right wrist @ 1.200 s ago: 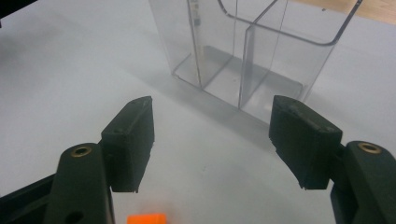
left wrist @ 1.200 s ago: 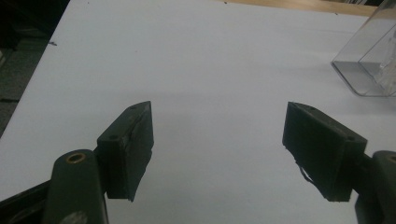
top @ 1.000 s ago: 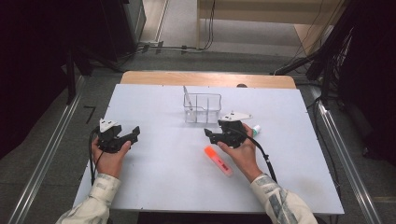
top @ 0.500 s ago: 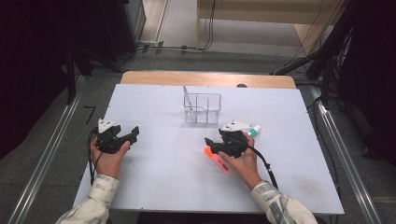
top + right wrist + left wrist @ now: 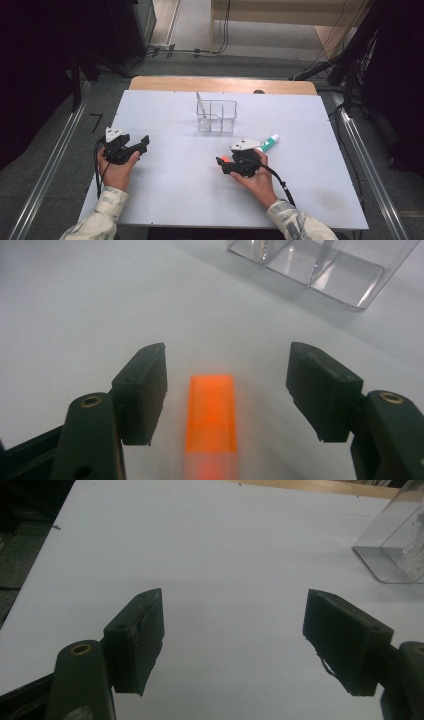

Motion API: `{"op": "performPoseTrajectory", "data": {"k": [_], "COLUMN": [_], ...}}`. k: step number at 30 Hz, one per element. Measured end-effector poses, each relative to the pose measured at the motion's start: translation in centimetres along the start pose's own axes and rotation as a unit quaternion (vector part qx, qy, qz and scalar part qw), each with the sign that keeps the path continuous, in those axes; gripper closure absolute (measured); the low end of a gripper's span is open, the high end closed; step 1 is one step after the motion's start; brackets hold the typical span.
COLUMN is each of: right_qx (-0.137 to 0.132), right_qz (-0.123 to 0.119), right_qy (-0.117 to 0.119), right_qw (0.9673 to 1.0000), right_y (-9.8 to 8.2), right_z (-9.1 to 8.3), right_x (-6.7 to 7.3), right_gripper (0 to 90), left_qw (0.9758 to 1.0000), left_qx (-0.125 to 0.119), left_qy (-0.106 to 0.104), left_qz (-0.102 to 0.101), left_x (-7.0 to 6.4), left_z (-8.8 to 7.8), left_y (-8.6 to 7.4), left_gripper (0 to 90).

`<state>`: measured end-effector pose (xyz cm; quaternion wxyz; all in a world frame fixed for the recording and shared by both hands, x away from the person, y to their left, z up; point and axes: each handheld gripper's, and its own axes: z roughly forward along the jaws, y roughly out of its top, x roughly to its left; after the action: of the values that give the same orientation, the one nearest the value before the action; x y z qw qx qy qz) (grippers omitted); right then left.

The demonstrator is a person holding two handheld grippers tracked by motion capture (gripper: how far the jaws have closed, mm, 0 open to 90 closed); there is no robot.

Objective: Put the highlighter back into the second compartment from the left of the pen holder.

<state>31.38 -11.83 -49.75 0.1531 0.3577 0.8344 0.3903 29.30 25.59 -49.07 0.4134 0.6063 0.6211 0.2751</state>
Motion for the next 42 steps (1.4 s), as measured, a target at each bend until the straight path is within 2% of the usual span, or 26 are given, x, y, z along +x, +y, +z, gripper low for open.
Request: {"op": "performPoseTrajectory", "data": {"k": [9, 25, 33, 39, 42], "right_qx": [0.008, 0.021, 0.018, 0.016, 0.016], "right_qz": [-0.002, -0.01, -0.013, -0.011, -0.012], "right_qy": [-0.008, -0.003, -0.012, -0.017, -0.018], "right_qw": [0.9999, 0.9997, 0.9997, 0.9997, 0.9996], "right_y": [-0.8, -1.4, -1.5, -1.6, -1.6], "right_z": [0.5, 0.9, 0.9, 0.8, 0.8], "right_x": [0.3, 0.7, 0.8, 0.8, 0.9], "right_gripper": [35.4, 42.5, 52.4, 63.1, 64.2], "left_qw": [1.0, 1.0, 1.0, 1.0, 1.0], "left_qx": [0.0, 0.0, 0.001, -0.001, 0.0], "left_qy": [-0.003, -0.002, -0.005, -0.005, -0.006], "left_qz": [0.002, 0.001, 0.001, 0.0, 0.003], "left_x": [-0.1, -0.1, -0.1, -0.2, -0.3], "left_z": [0.1, 0.2, 0.3, 0.2, 0.3], "left_y": [0.0, 0.1, 0.1, 0.2, 0.2], "left_gripper": [25.2, 25.2, 25.2, 25.2, 25.2]}}
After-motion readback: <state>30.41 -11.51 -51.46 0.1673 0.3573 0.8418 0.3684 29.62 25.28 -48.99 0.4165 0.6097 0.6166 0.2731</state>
